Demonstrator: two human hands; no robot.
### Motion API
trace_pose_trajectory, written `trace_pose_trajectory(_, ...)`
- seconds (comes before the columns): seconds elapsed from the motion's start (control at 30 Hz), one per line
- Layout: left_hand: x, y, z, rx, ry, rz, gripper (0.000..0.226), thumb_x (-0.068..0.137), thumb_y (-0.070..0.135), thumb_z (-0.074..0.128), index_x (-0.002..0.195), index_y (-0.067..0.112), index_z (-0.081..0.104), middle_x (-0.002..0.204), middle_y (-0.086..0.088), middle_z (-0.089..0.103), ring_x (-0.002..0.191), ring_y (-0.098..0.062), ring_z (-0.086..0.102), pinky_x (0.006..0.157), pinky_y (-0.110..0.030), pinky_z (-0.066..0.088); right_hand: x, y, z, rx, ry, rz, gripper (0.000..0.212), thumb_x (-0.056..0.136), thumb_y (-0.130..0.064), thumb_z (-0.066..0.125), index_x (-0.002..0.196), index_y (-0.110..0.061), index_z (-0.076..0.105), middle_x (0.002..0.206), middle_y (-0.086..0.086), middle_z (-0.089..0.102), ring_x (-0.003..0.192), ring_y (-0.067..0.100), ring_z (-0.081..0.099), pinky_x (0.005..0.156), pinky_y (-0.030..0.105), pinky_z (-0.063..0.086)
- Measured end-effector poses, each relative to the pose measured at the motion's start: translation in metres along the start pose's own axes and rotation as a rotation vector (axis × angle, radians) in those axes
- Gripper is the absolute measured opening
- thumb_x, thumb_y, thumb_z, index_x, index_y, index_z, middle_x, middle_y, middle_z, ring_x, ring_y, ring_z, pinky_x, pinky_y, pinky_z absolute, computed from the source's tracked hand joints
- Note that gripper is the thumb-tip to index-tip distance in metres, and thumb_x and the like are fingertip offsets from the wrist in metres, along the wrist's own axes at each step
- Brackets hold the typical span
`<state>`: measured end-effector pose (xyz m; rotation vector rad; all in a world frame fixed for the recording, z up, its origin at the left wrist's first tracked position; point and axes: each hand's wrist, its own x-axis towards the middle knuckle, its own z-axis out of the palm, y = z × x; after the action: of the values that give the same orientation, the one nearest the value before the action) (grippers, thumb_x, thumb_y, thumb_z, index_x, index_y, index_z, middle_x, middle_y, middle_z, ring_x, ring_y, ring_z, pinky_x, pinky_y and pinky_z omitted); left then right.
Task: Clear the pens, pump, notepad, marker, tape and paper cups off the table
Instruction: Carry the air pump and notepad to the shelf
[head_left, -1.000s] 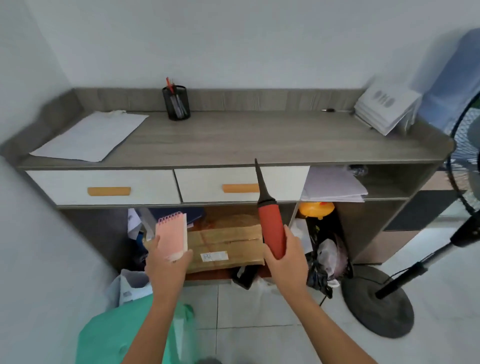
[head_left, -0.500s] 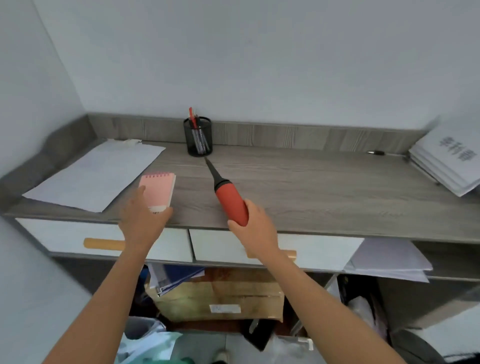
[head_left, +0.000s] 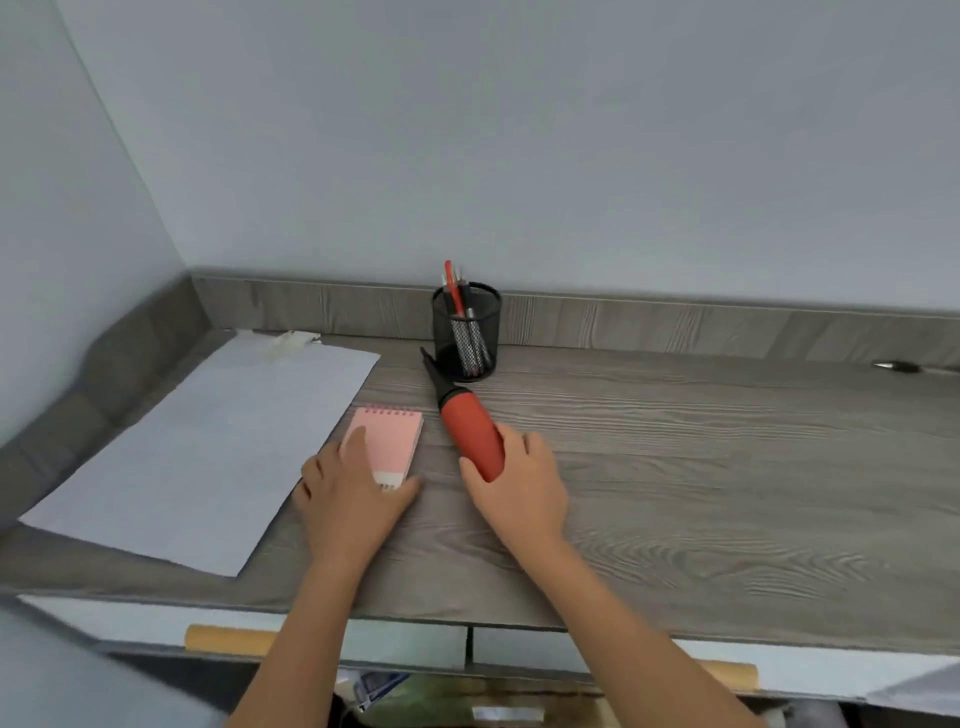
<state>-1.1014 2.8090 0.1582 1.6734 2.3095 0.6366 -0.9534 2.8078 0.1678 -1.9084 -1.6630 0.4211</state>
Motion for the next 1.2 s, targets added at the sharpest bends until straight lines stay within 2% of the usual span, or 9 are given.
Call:
trace_pose_trajectory(0.17, 0.005, -0.005, 0.003, -0.106, 0.035, 0.012, 0.077, 0.078, 0.064, 0.045, 0.139, 0.020, 0.028, 0.144, -0.011, 0.035, 0.133, -0.030, 0.026, 0.108, -0.045, 0.021, 0.003, 0.002, 0.002, 0.128, 0.051, 0.021, 0.060, 0.076, -0.061, 0.043, 0.122, -0.024, 0.050, 0.116, 0.002, 0.051, 0.110, 0.019, 0.049, 0.085, 0.033, 0.042)
trace_pose_trajectory(0.3, 0.006, -0.007, 0.002, -0.185, 0.058, -0.011, 0.086, 0.067, 0.067, 0.020, 0.137, 0.018, 0.032, 0.142, -0.012, 0.038, 0.132, -0.030, 0.028, 0.106, -0.045, 0.022, 0.003, 0.002, 0.001, 0.206, 0.062, 0.032, 0.059, 0.075, -0.056, 0.033, 0.118, -0.021, 0.054, 0.115, 0.001, 0.054, 0.108, 0.017, 0.050, 0.086, 0.031, 0.040)
trace_pose_trajectory(0.53, 0.005, -0.007, -0.002, -0.239, 0.083, 0.005, 0.063, 0.085, 0.051, 0.038, 0.134, 0.011, 0.037, 0.139, -0.018, 0.039, 0.129, -0.036, 0.030, 0.104, -0.046, 0.025, -0.008, 0.011, -0.004, 0.441, 0.090, 0.043, 0.038, 0.093, -0.032, 0.041, 0.125, -0.012, 0.050, 0.119, 0.008, 0.053, 0.112, 0.020, 0.050, 0.100, 0.037, 0.040)
trace_pose_trajectory(0.63, -0.006, -0.004, -0.009, -0.284, 0.193, 0.055, 0.073, 0.076, 0.057, 0.028, 0.126, 0.007, 0.046, 0.133, -0.020, 0.046, 0.124, -0.038, 0.035, 0.101, -0.047, 0.029, -0.032, 0.028, -0.018, 0.432, 0.095, -0.007, 0.046, 0.093, -0.041, 0.037, 0.132, -0.017, 0.042, 0.125, 0.005, 0.049, 0.116, 0.015, 0.045, 0.103, 0.032, 0.036)
trace_pose_trajectory(0.73, -0.038, 0.029, -0.003, -0.367, 0.282, 0.281, 0.062, 0.079, 0.048, 0.033, 0.116, 0.003, 0.056, 0.124, -0.021, 0.054, 0.117, -0.039, 0.044, 0.099, -0.043, 0.030, -0.067, 0.057, -0.036, 0.300, 0.175, 0.002, 0.063, 0.085, -0.057, 0.027, 0.132, -0.018, 0.042, 0.128, 0.003, 0.050, 0.119, 0.015, 0.042, 0.100, 0.030, 0.032)
trace_pose_trajectory(0.83, -0.091, 0.082, 0.018, -0.461, 0.142, 0.605, 0.048, 0.082, 0.039, 0.041, 0.108, 0.004, 0.061, 0.115, -0.020, 0.059, 0.109, -0.034, 0.048, 0.093, -0.039, 0.034, -0.115, 0.102, -0.053, 0.032, 0.408, 0.113, 0.061, 0.089, -0.054, 0.026, 0.121, -0.011, 0.054, 0.119, 0.010, 0.061, 0.112, 0.025, 0.051, 0.093, 0.041, 0.041)
trace_pose_trajectory(0.93, -0.148, 0.116, 0.043, -0.514, -0.067, 0.868, 0.043, 0.084, 0.034, 0.042, 0.106, 0.003, 0.061, 0.110, -0.019, 0.061, 0.104, -0.024, 0.044, 0.091, -0.024, 0.029, -0.175, 0.159, -0.072, -0.176, 0.468, 0.366, 0.046, 0.087, -0.037, 0.034, 0.115, -0.009, 0.058, 0.113, 0.016, 0.065, 0.106, 0.035, 0.059, 0.084, 0.049, 0.049)
trace_pose_trajectory(1.07, -0.230, 0.132, 0.082, -0.496, -0.572, 0.933, 0.043, 0.085, 0.035, 0.044, 0.112, 0.005, 0.058, 0.114, -0.014, 0.059, 0.107, -0.024, 0.048, 0.093, -0.034, 0.040, -0.284, 0.213, -0.092, -0.158, 0.562, 0.747, 0.041, 0.081, -0.023, 0.050, 0.118, -0.006, 0.056, 0.114, 0.020, 0.061, 0.108, 0.041, 0.055, 0.083, 0.050, 0.049)
trace_pose_trajectory(1.2, -0.329, 0.128, 0.112, -0.315, -0.911, 0.947, 0.032, 0.089, 0.018, 0.051, 0.117, 0.002, 0.056, 0.116, -0.018, 0.059, 0.109, -0.032, 0.051, 0.089, -0.036, 0.040, -0.407, 0.228, -0.103, -0.131, 0.625, 1.106, 0.047, 0.086, -0.022, 0.055, 0.130, -0.010, 0.045, 0.134, 0.013, 0.048, 0.128, 0.031, 0.037, 0.102, 0.044, 0.033)
